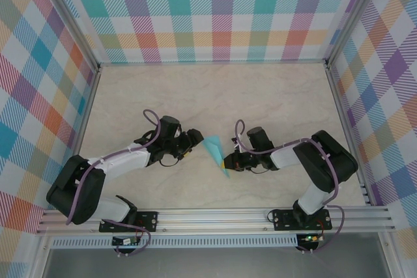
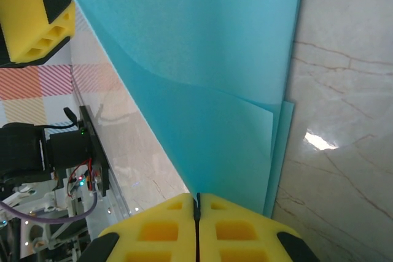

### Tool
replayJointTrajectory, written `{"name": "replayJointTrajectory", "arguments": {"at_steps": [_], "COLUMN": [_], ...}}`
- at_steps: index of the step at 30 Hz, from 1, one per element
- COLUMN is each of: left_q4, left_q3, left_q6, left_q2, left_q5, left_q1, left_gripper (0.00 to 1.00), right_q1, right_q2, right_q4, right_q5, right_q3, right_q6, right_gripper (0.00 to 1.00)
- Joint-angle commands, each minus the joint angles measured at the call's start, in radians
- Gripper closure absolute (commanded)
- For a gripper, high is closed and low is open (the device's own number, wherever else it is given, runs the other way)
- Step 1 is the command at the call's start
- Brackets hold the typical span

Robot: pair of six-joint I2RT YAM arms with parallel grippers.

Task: Fold a paper plane with a square sheet of paper (pick it up from the middle)
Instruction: Fold the wing for the fifth time at the center of the table.

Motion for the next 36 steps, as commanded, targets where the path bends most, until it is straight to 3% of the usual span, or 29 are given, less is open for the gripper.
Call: {"name": "replayJointTrajectory", "arguments": {"at_steps": [1, 9, 22, 36], "left_q4": [0.023, 0.053, 0.089, 0.177], "left_q3": [0.001, 0.007, 0.026, 0.051], "left_q6": [0.006, 0.01, 0.033, 0.059], "left_q2": [0.025, 0.064, 0.111, 0.154], "left_q5": [0.021, 0.034, 0.052, 0.081], "left_q1": [-0.016, -0.039, -0.077, -0.119], "left_gripper": [0.26, 0.28, 0.42, 0.53], "right_q1": [-0.011, -0.033, -0.079, -0.1], "right_q2": [0.029, 0.069, 0.132, 0.182], "right_q4": [0.036, 0.122, 0.248, 0.072], "right_q5": [-0.08, -0.149, -0.204, -0.216], "right_q3": [0.029, 0.028, 0.019, 0.08], "right_q6": [-0.002, 0.071, 0.231, 0.229], "right_gripper": [0.93, 0.93, 0.93, 0.93]}}
